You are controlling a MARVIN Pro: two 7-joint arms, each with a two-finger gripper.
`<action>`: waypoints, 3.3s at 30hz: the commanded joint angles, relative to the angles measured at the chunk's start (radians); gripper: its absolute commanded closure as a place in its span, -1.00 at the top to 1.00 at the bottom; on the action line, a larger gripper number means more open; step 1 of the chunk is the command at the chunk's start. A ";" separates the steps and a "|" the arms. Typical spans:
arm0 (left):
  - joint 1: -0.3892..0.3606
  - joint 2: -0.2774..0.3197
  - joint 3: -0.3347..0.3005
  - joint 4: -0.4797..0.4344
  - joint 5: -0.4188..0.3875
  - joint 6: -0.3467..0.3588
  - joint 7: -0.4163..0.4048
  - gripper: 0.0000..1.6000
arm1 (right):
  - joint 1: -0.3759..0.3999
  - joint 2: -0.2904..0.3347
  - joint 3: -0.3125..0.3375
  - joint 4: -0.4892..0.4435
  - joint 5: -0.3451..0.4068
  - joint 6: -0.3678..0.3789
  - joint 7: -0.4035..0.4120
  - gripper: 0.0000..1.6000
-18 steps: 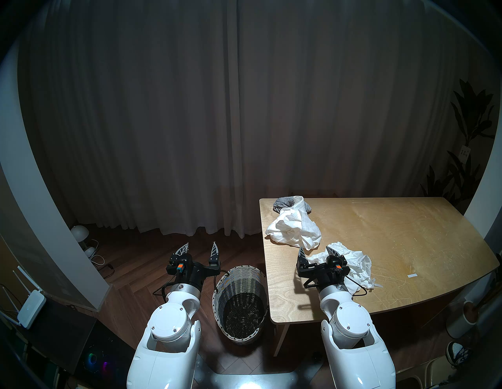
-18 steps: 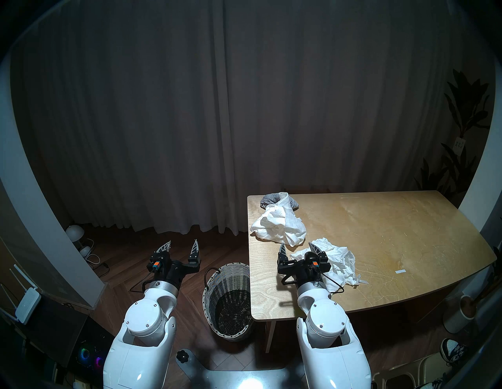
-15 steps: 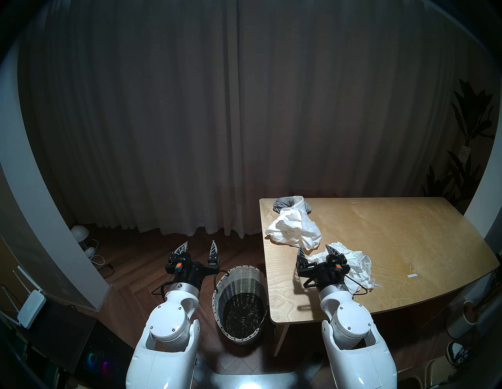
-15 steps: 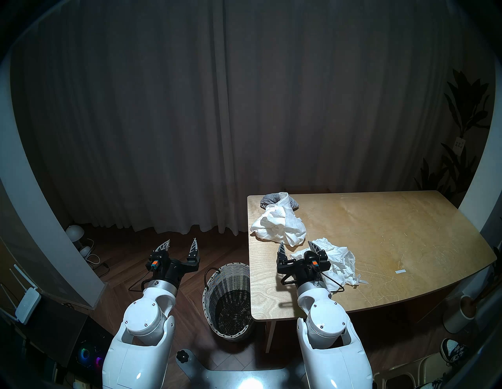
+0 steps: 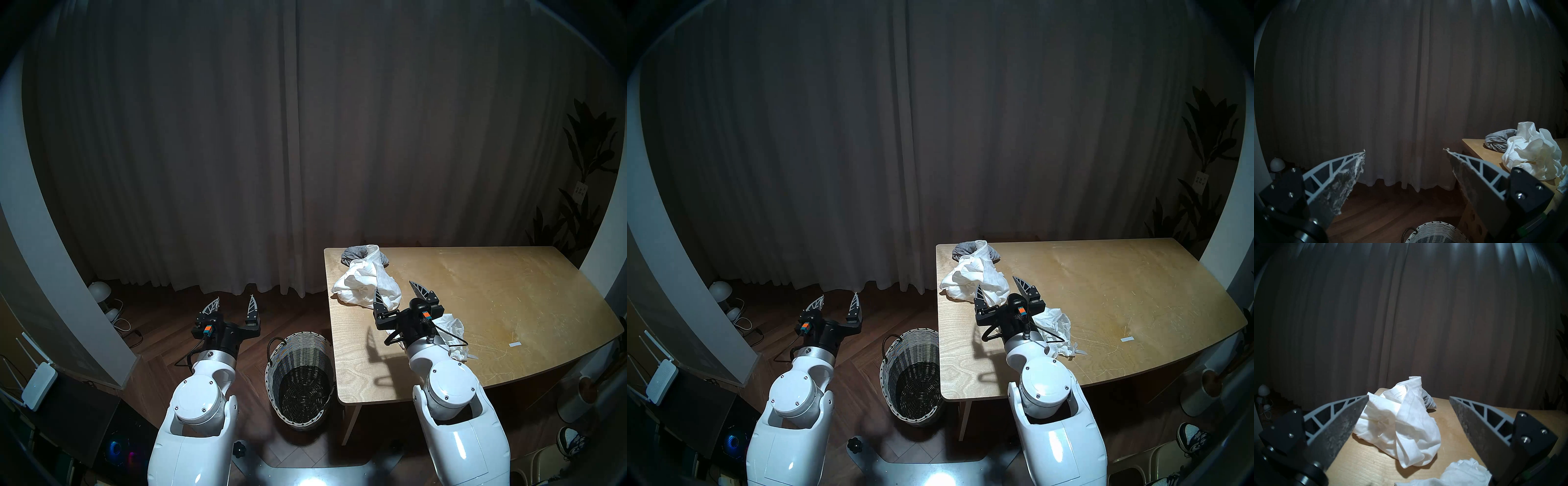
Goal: Toss clothes into the laundry hamper
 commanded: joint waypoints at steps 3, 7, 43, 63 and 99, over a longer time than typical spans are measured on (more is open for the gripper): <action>0.022 0.010 -0.023 -0.041 -0.001 -0.030 0.002 1.00 | 0.134 0.053 -0.014 0.059 -0.083 -0.010 0.040 1.00; 0.036 0.007 -0.027 -0.040 -0.006 -0.036 0.003 1.00 | 0.176 0.037 -0.023 0.105 -0.117 -0.007 0.035 1.00; 0.087 0.005 -0.043 -0.095 -0.046 -0.063 0.024 1.00 | 0.527 -0.053 -0.076 0.696 -0.349 0.005 -0.011 -0.40; 0.079 0.006 -0.033 -0.091 -0.037 -0.060 0.051 1.00 | 0.572 -0.194 -0.205 0.496 -0.151 -0.249 0.080 -1.00; 0.181 0.001 -0.193 -0.101 -0.050 -0.090 0.122 1.00 | 0.362 -0.059 -0.551 0.350 0.071 0.002 0.014 -1.00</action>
